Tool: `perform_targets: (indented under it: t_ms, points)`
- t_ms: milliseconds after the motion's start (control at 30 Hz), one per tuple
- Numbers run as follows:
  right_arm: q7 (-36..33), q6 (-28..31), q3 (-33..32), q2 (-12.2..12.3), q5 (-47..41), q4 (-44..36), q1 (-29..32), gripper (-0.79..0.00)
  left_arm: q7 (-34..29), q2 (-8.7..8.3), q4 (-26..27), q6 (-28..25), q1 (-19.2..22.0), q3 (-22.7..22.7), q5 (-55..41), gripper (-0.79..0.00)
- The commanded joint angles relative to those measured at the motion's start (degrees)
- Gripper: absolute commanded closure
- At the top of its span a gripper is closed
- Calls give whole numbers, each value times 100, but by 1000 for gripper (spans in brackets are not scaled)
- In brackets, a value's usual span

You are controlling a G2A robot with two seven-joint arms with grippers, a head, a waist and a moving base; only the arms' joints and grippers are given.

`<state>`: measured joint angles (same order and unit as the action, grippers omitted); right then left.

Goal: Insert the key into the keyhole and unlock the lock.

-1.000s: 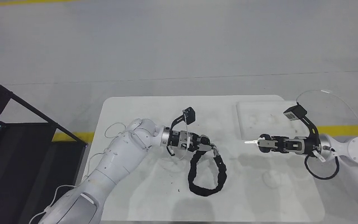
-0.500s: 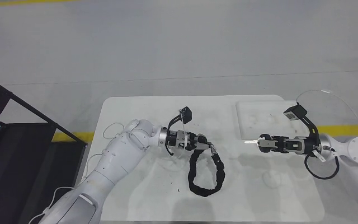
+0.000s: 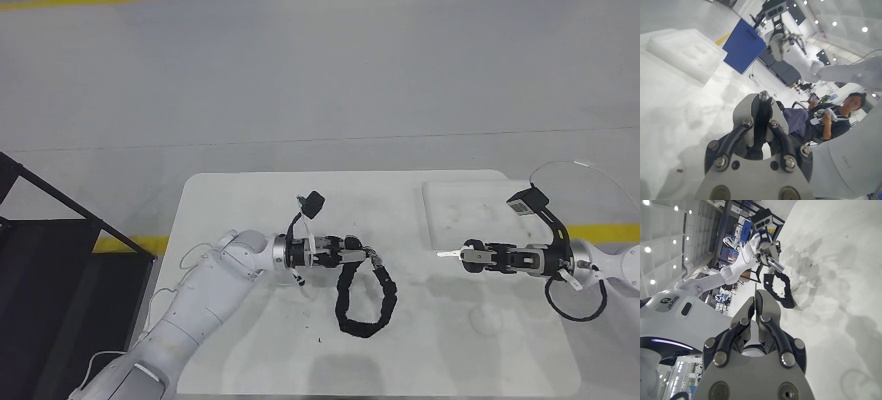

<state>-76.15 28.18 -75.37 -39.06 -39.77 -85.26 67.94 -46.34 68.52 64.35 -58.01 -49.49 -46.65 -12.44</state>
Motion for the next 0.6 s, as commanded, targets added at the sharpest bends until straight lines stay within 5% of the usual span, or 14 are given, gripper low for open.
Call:
perform_targets:
  t_ms: [0,167,567]
  points:
    - [0,0,0,0,0,0,0,0,4,-130,310,1,-122,61,-654,0]
    - [0,0,0,0,0,0,0,0,-5,-505,883,8,-149,500,-1659,0]
    - [0,0,0,0,0,0,0,0,-5,-505,883,8,-149,500,-1659,0]
